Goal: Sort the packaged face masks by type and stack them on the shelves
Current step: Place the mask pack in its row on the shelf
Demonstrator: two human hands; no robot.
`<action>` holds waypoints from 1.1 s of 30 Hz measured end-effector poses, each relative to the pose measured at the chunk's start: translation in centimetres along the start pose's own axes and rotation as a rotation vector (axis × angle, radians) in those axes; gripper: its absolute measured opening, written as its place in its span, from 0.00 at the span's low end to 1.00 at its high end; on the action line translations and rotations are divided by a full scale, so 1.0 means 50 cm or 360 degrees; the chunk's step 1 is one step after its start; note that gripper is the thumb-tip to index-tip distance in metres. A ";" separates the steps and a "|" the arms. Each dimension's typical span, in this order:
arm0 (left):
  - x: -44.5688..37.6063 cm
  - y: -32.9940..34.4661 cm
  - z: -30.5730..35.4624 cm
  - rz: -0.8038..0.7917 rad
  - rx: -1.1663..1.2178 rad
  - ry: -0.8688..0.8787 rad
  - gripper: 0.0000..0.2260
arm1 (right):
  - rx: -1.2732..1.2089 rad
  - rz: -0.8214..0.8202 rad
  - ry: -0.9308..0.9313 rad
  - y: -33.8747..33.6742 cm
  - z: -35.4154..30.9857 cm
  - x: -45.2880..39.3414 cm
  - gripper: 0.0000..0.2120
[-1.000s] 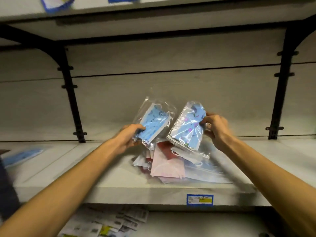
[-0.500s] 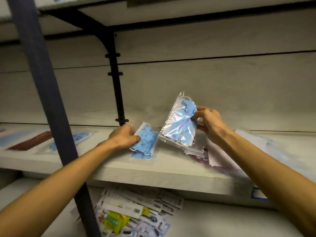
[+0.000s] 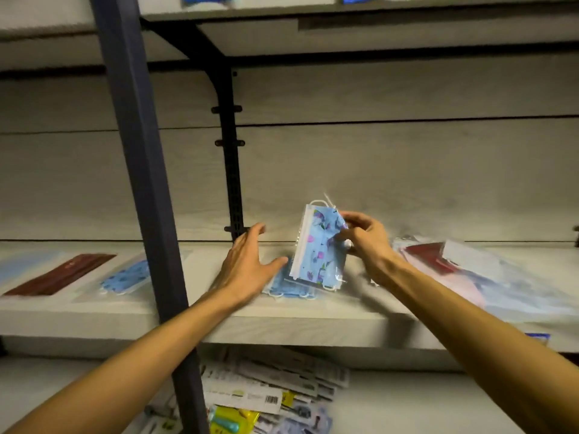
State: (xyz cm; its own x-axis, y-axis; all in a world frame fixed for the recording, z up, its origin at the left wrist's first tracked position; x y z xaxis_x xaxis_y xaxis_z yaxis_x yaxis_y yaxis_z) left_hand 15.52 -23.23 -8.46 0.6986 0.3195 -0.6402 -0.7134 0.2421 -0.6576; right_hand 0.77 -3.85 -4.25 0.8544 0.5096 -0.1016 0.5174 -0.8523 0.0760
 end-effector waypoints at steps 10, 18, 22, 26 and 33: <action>0.085 -0.059 0.052 -0.0057 -0.0259 0.0487 0.27 | 0.0115 0.0114 -0.0265 0.013 -0.038 0.206 0.25; 0.263 -0.207 0.083 0.0214 -0.0333 0.0811 0.18 | 0.0021 -0.0003 -0.0321 0.094 -0.030 0.347 0.24; 0.288 -0.301 0.043 0.0279 -0.0478 0.0733 0.16 | 0.0038 -0.0109 -0.0399 0.163 -0.032 0.372 0.21; 0.307 -0.368 -0.021 0.0219 -0.0617 0.0541 0.10 | 0.0138 -0.0247 -0.0525 0.245 -0.011 0.385 0.19; 0.339 -0.438 -0.159 -0.0005 -0.0793 0.0103 0.13 | 0.0220 -0.0411 -0.0633 0.403 0.030 0.390 0.15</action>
State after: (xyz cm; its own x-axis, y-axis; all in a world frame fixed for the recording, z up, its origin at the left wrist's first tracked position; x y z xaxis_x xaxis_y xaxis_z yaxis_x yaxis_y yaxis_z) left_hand 43.41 -30.42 -8.07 0.7140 0.2580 -0.6509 -0.6093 -0.2291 -0.7591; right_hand 27.79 -11.27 -6.21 0.6004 0.6449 -0.4729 0.6759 -0.7253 -0.1309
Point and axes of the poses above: each hand's wrist, its own x-axis away from the middle knuckle, its own y-axis out of the palm, z = x × y, the point moved 1 cm from there along -x, towards the middle knuckle, and after that the axes turned 10 degrees about y, right-handed, at the moved point
